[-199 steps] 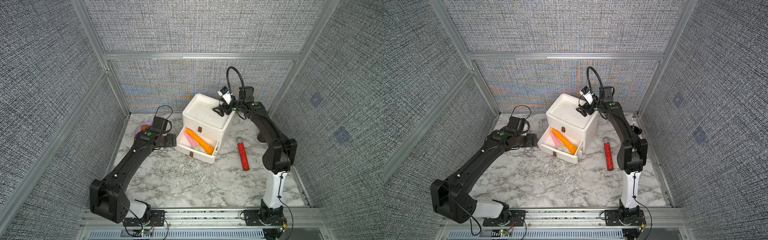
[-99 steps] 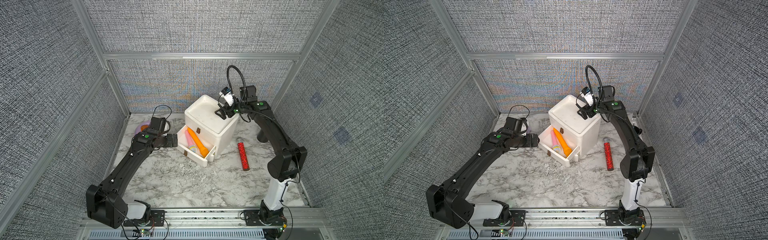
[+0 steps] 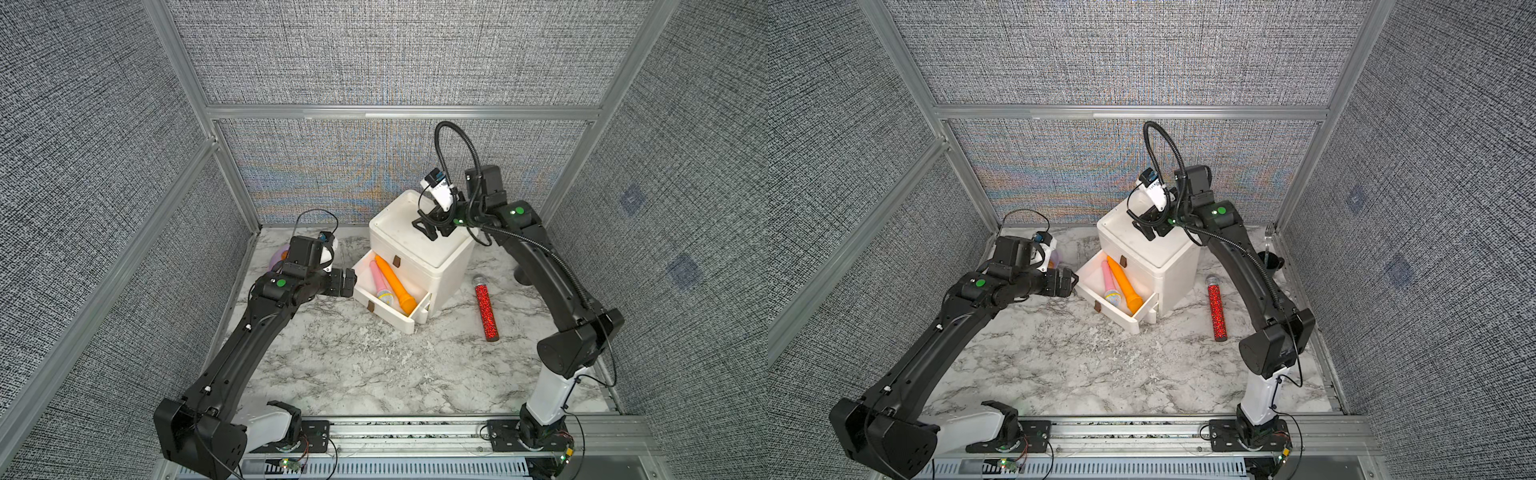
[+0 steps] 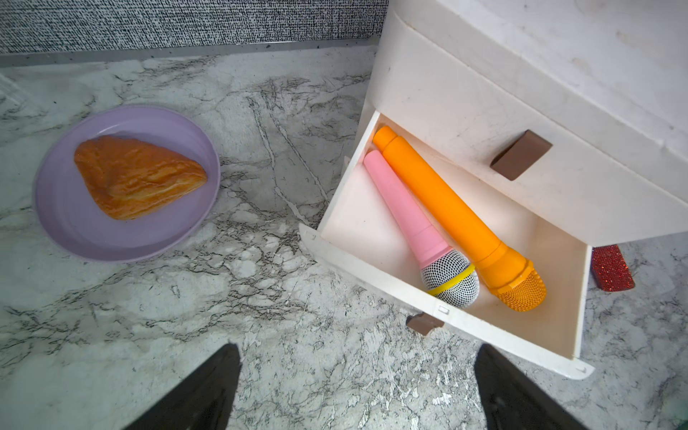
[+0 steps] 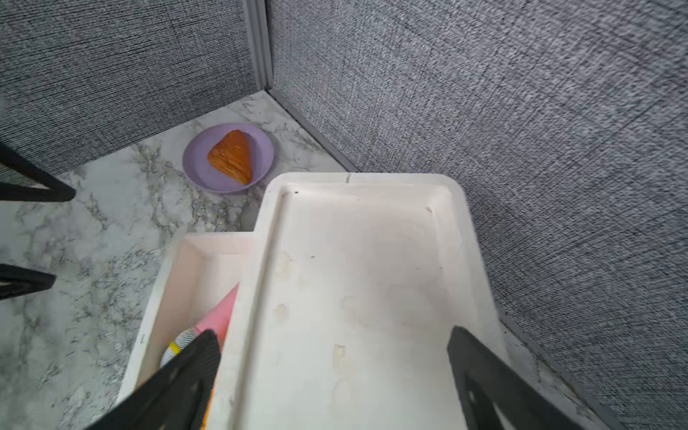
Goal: Take the microphone out of the drawer
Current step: Pick up the microphone from the drawer.
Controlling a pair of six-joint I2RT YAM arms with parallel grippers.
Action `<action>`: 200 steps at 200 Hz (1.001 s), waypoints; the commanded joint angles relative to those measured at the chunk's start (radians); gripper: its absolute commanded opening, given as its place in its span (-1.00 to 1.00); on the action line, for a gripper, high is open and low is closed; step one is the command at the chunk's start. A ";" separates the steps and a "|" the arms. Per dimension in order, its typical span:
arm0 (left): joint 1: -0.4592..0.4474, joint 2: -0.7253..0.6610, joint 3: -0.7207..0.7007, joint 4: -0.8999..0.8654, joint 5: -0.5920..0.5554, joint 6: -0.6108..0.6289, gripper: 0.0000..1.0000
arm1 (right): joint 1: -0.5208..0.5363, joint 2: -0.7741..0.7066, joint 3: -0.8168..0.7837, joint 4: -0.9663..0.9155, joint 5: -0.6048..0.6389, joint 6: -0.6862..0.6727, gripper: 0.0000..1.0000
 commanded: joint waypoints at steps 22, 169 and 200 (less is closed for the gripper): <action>0.007 -0.081 -0.021 0.003 0.078 0.094 1.00 | 0.102 -0.034 -0.107 0.011 -0.001 0.095 0.95; 0.015 -0.369 -0.095 0.023 0.276 0.257 1.00 | 0.291 0.106 -0.128 0.065 0.054 0.356 0.75; 0.016 -0.376 -0.112 0.028 0.291 0.260 1.00 | 0.308 0.158 -0.108 0.057 0.126 0.378 0.69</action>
